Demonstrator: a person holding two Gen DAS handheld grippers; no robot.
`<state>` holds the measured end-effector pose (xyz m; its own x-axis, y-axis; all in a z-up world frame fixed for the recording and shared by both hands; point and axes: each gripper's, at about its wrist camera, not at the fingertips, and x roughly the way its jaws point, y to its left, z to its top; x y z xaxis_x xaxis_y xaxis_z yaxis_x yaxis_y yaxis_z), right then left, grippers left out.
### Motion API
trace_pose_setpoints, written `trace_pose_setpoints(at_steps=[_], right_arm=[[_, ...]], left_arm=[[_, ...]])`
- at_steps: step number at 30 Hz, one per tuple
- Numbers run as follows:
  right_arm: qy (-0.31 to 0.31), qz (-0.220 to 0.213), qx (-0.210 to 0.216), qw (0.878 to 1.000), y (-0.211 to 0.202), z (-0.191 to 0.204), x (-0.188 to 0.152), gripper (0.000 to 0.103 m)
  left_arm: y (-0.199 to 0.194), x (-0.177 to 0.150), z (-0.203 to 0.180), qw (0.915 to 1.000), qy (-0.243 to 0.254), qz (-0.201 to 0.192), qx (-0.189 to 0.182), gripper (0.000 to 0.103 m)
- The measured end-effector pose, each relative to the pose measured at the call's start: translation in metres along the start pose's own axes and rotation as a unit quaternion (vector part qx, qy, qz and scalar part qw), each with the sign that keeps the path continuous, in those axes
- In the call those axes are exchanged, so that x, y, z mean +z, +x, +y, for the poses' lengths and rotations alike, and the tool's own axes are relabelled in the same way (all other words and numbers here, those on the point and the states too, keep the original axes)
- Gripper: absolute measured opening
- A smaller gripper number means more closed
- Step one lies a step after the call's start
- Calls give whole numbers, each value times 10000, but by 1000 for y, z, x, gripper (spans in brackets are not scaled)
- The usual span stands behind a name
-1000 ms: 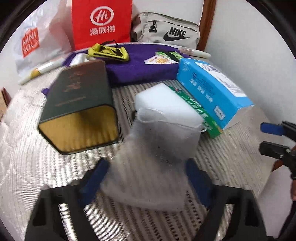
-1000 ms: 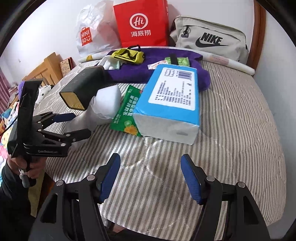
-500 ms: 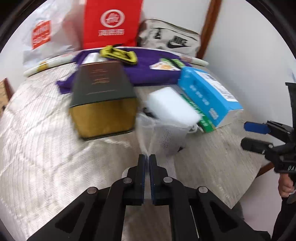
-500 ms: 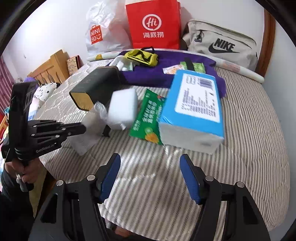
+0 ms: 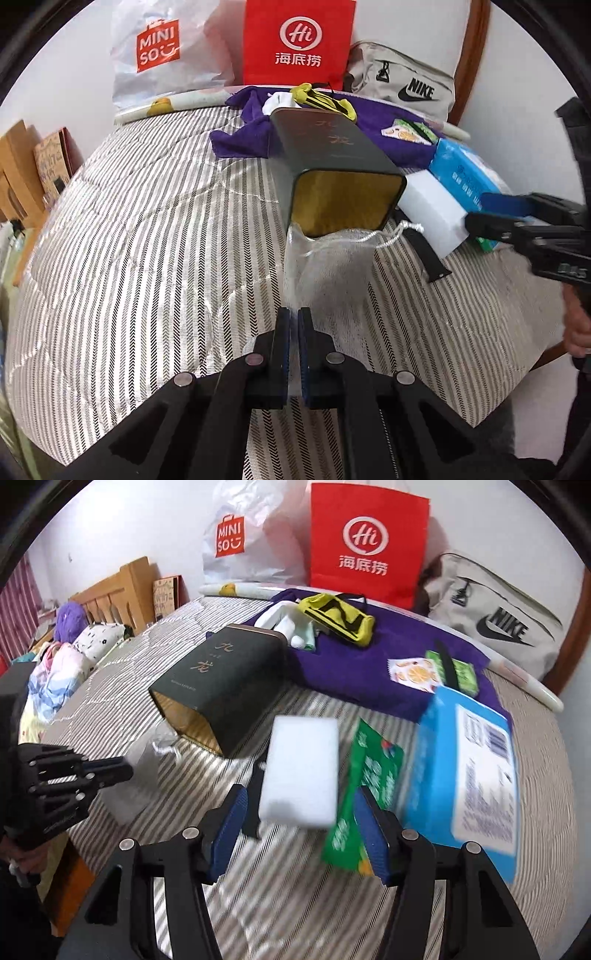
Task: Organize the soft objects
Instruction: 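Lift the mesh bag with the left tool while the right grasps the white sponge block, then carry the mesh bag with the left tool while the right carries the sponge toward the towel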
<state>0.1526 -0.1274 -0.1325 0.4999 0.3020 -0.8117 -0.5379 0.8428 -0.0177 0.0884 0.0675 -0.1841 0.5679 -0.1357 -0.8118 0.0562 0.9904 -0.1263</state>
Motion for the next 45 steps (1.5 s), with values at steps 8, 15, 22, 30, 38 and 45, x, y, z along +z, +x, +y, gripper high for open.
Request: trace_pose_setpoints(at_steps=[8,15,22,30,38,45], right_arm=[[-112,347,-172,9992,36,3,9,57],[-165,-209,214,9994,13,8,8,49],[148,-348,466,9982,-24,-5,-9,49],[312,-180,67,9993,-57,-29,-67,49],[772,58,-338,9964,-54,-57,-110,49],[1048,115,-411,9936,-45,-71,-121,49]], left_arm=[[-1,-1,10,9996,-191,59,-183,6],[2,1,5,9995,-198,142,-209,6],[8,4,-6,9986,-258,263,-385,7],[10,5,-14,9958,-506,282,-711,62],[25,2,-65,9966,619,245,492,83],[22,5,-71,9973,596,188,398,56]])
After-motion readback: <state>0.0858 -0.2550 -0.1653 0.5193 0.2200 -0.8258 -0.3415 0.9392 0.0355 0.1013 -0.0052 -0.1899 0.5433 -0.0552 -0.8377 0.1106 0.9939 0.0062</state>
